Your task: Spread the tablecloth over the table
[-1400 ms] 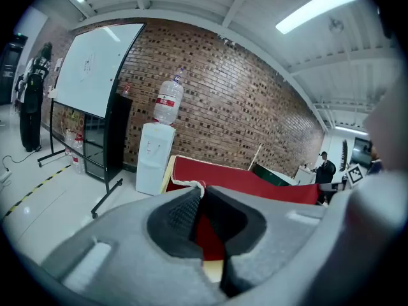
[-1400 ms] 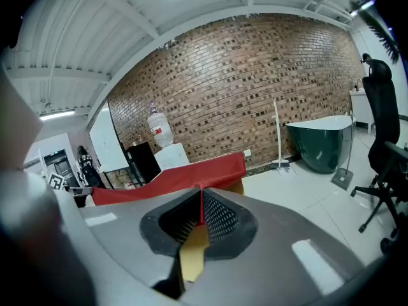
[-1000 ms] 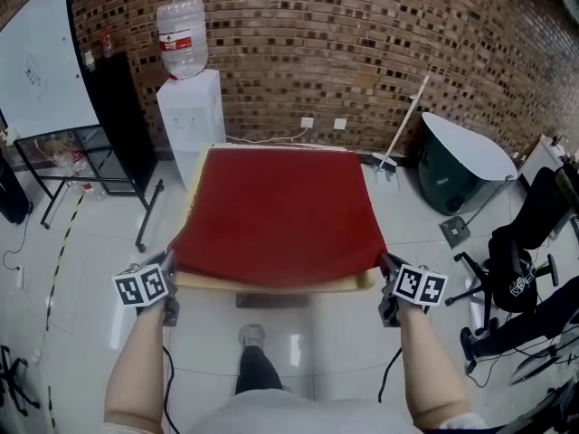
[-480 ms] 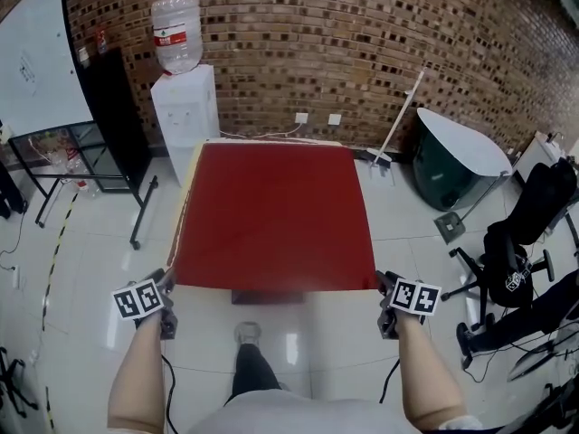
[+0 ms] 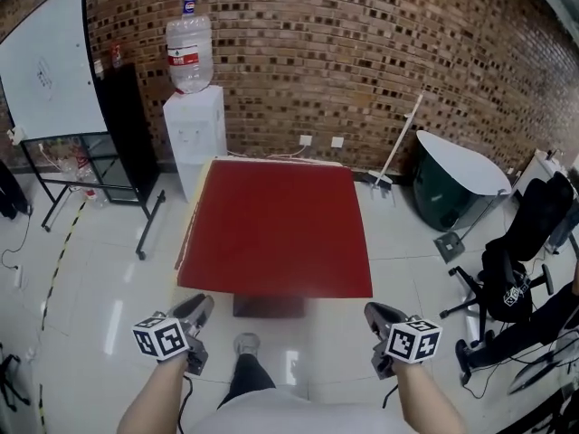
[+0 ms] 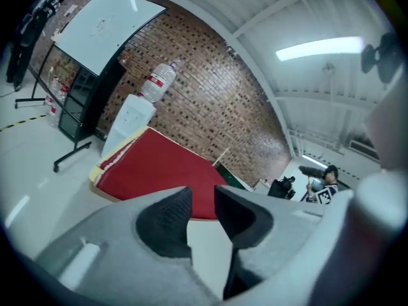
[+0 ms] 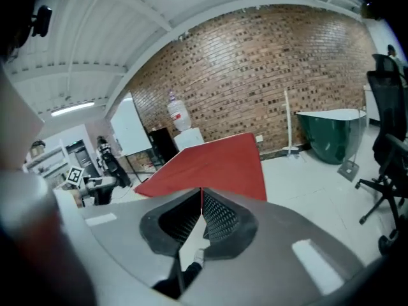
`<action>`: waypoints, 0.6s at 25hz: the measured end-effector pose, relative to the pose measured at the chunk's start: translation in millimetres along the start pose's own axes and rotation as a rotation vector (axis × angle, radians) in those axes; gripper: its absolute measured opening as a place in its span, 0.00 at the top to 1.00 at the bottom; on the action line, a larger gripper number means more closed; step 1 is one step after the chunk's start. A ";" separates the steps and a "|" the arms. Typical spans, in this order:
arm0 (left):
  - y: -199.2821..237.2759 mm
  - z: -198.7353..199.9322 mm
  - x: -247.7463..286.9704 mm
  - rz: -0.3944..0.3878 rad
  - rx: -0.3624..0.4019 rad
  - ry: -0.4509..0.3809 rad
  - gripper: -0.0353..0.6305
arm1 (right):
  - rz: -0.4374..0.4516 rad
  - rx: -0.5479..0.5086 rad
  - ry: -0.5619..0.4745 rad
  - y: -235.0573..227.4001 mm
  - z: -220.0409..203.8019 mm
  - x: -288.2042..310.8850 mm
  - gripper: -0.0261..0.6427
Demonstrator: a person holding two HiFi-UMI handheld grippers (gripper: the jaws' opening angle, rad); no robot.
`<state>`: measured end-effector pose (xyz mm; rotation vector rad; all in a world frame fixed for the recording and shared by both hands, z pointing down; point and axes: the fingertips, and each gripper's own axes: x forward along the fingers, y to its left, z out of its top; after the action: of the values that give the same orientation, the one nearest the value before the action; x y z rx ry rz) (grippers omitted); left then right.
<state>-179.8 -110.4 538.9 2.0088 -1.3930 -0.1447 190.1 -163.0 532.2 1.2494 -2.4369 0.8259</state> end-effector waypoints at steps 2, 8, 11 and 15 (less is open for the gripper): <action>-42.9 -11.6 -5.9 -0.081 0.014 0.010 0.84 | 0.101 -0.002 0.059 38.6 -21.9 -5.7 0.96; -153.7 -59.0 -20.2 -0.377 0.033 0.150 0.94 | 0.326 0.038 0.182 124.0 -77.0 -27.2 0.96; -173.5 -69.2 -24.6 -0.416 0.041 0.172 0.94 | 0.349 0.053 0.226 138.8 -93.7 -32.5 0.96; -180.5 -89.8 -41.1 -0.422 0.069 0.218 0.94 | 0.369 0.054 0.241 160.0 -106.0 -41.4 0.96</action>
<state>-14.6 2.3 490.7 2.2769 -0.8382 -0.0605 83.6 1.9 538.9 0.6731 -2.4886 1.0740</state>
